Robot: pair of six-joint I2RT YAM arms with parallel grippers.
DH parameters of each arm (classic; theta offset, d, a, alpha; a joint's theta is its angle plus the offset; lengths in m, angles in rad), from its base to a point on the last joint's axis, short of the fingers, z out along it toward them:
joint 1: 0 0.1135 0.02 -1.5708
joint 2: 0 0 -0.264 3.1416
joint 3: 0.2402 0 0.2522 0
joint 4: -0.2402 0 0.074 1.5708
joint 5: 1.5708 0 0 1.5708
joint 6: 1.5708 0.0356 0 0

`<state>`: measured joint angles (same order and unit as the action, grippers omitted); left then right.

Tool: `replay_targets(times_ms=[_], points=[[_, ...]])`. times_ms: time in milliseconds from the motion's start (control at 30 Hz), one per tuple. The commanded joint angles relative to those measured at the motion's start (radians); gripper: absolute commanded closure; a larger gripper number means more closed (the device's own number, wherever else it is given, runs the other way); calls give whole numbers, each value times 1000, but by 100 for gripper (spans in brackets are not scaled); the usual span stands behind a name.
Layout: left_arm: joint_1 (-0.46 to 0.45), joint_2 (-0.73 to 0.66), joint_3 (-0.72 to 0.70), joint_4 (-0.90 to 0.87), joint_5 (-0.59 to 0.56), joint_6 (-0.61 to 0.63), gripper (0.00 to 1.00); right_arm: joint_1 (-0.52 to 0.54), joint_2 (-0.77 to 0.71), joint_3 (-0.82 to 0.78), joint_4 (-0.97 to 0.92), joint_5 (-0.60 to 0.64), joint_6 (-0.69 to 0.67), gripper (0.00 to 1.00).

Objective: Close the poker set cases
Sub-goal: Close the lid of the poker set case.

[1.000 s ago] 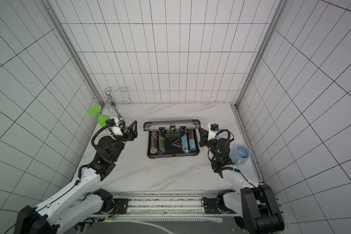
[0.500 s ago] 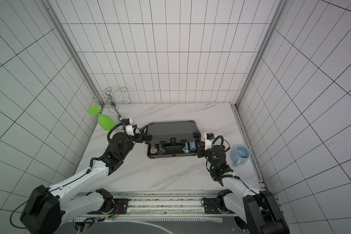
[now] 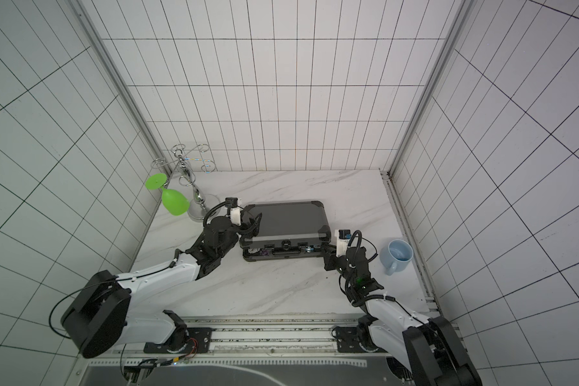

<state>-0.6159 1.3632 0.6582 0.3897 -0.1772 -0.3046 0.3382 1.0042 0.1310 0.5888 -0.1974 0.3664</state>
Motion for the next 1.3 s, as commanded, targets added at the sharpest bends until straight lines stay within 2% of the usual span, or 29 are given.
replay_targets(times_ms=[0, 333, 700, 833, 1067, 1267], points=[[-13, 41, 36, 35, 10, 8, 23, 31, -25, -50, 24, 14, 48, 70], [-35, 98, 60, 12, 15, 14, 22, 133, -37, -59, -6, 8, 40, 53], [-41, 112, 64, 9, 25, 22, 22, 233, 142, -31, 224, -77, -38, 39], [-41, 119, 69, 9, 32, 32, 22, 236, 195, -18, 321, -58, -54, 34], [-42, 121, 75, 3, 32, 45, 22, 236, 317, 36, 420, -56, -90, 33], [-42, 122, 77, 1, 31, 48, 22, 236, 403, 54, 542, -149, -124, 33]])
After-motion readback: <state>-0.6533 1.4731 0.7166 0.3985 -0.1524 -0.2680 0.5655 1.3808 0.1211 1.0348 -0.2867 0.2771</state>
